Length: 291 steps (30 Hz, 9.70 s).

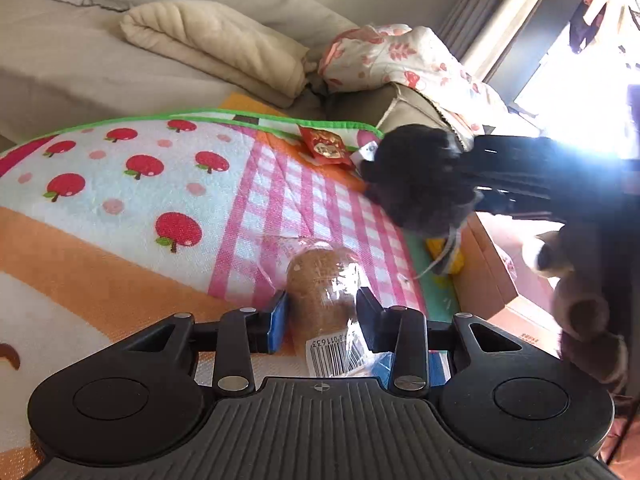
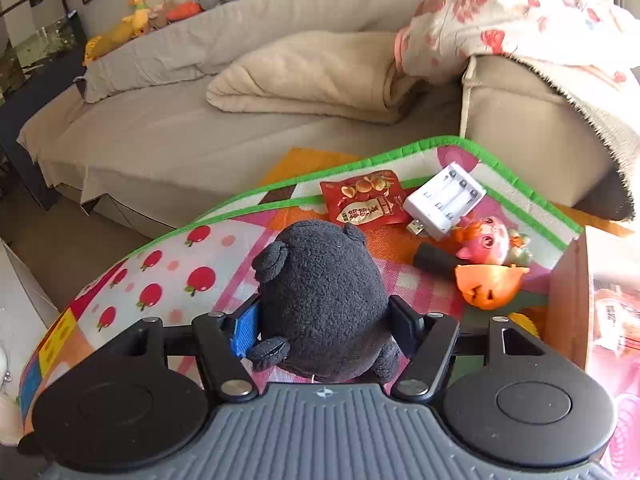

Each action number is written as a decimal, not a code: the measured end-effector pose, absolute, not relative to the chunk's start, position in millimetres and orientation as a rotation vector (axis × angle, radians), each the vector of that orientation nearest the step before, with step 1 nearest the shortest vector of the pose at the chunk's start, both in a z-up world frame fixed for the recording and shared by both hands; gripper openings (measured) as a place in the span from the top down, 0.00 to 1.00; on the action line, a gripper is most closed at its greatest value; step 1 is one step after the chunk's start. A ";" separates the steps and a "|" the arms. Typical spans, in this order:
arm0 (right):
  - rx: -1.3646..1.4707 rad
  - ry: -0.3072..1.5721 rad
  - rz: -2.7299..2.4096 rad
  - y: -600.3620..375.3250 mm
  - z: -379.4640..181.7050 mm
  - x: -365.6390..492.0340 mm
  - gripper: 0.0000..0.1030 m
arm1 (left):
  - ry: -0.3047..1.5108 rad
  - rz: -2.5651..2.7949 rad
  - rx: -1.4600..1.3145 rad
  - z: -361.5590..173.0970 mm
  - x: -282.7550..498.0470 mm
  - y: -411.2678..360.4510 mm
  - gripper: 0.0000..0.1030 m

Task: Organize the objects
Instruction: 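Carry the bread roll over the box with the left tool while the right tool grasps the black plush bear, then release the bread roll in the box with the left tool while the right tool carries the bear over, then lower the black plush bear into the box and open the right tool, then reach past the pumpkin toy and grasp the yellow toy corn with the left tool, then lift the yellow corn with the left tool while the right tool grasps the red snack packet, then drop the corn into the box with the left tool while the right tool places the red packet there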

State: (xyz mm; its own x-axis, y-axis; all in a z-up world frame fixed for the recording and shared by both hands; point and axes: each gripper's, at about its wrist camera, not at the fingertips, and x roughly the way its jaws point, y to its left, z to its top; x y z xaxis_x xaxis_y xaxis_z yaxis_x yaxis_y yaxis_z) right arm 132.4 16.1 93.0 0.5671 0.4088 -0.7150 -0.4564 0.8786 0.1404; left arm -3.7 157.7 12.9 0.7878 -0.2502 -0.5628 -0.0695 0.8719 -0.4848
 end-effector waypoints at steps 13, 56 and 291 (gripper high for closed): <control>-0.114 0.594 0.381 -141.9 130.3 -51.6 0.35 | 0.660 -0.214 -0.368 44.9 -53.7 107.4 0.69; -0.039 0.700 0.345 -229.8 70.8 -98.0 0.34 | 0.656 -0.452 -0.205 63.1 23.5 -5.3 0.70; -0.080 0.941 0.523 11.5 115.4 189.0 0.24 | 0.644 -0.349 -0.610 -1.4 23.7 147.7 0.67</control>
State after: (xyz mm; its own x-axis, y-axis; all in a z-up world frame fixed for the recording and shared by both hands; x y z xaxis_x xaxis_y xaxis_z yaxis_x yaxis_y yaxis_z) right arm 189.0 11.5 115.4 0.4746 0.3927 -0.7878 -0.4610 0.8733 0.1576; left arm 23.7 147.7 -1.4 0.7514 -0.4806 -0.4522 0.1167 0.7713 -0.6257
